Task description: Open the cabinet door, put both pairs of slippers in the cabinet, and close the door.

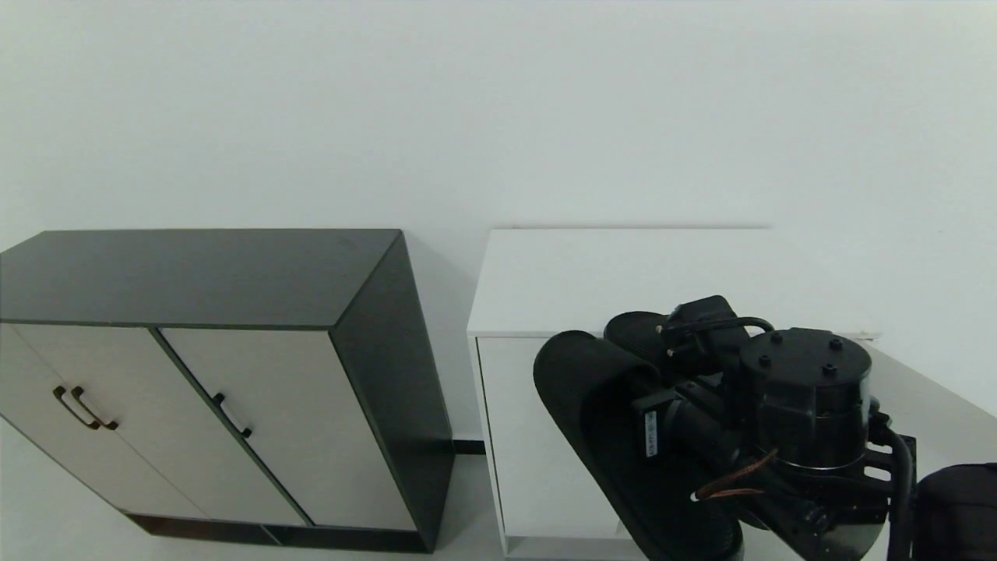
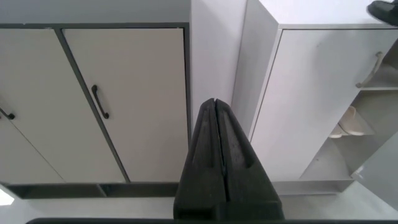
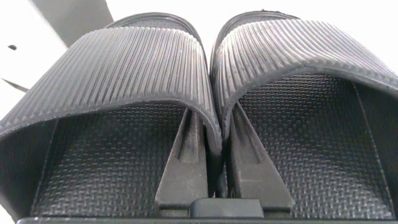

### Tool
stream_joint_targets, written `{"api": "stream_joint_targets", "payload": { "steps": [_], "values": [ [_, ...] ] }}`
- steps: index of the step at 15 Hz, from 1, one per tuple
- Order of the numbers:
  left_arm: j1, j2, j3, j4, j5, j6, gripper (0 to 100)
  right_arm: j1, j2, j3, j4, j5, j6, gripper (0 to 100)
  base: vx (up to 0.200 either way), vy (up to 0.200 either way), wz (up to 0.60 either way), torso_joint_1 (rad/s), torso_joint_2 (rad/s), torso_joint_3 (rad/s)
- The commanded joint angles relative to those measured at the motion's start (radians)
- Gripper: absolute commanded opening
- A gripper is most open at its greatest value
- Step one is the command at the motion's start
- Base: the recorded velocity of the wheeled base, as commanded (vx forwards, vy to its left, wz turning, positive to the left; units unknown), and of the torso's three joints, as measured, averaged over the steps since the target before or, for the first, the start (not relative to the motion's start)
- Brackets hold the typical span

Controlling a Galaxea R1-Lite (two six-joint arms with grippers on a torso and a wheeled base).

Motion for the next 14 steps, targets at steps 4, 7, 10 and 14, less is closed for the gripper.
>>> {"api": "stream_joint_targets", "payload": {
  "steps": [4,7,10,14],
  "values": [
    [0.000,0.001,0.000,0.000,0.000,0.000,0,-0.005,-0.019,0.014,0.000,0.002,-0.002,0,0.000,0.000,0.00,0.000,0.00,0.000],
    [0.000,0.001,0.000,0.000,0.000,0.000,0,-0.003,-0.020,0.024,0.000,0.002,-0.013,0,0.000,-0.133,0.00,0.002,0.00,0.002],
    [0.000,0.001,0.000,0.000,0.000,0.000,0,0.000,-0.022,0.033,-0.002,0.013,-0.020,0,0.000,-0.200,0.00,0.003,0.00,-0.001],
    [0.000,0.001,0.000,0.000,0.000,0.000,0,0.017,-0.030,0.034,-0.002,0.016,-0.020,0,0.000,-0.200,0.00,0.004,0.00,0.001]
  ]
}}
